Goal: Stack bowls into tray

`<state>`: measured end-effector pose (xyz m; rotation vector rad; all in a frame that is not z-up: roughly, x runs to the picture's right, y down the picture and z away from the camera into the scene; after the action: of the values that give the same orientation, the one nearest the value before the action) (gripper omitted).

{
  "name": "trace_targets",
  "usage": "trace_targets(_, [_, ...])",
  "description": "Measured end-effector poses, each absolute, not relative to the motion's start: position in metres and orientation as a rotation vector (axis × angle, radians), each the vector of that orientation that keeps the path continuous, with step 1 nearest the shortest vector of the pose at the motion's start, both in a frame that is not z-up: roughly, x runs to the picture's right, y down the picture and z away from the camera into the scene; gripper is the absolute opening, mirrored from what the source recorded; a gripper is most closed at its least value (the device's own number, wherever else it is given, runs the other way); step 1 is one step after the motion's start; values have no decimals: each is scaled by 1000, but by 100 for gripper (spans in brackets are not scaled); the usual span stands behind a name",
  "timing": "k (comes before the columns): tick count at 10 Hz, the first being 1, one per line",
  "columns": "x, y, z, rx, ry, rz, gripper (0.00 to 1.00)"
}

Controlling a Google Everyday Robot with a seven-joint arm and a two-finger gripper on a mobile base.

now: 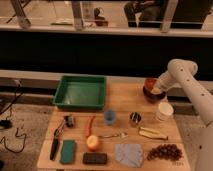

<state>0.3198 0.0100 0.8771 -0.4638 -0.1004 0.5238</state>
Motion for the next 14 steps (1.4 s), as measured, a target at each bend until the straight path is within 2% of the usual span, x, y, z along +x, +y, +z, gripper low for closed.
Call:
trace_targets(4, [328,12,876,-473,-92,544,11])
trace_targets(5, [327,12,876,-473,-92,544,14])
trace_targets(10, [326,12,877,-475,-93,542,61])
trace_targets(11, [325,12,878,-475,-93,542,73])
trace_targets(12, [325,12,878,-475,-93,542,79])
trace_targets(14, [326,12,877,-475,-93,543,80])
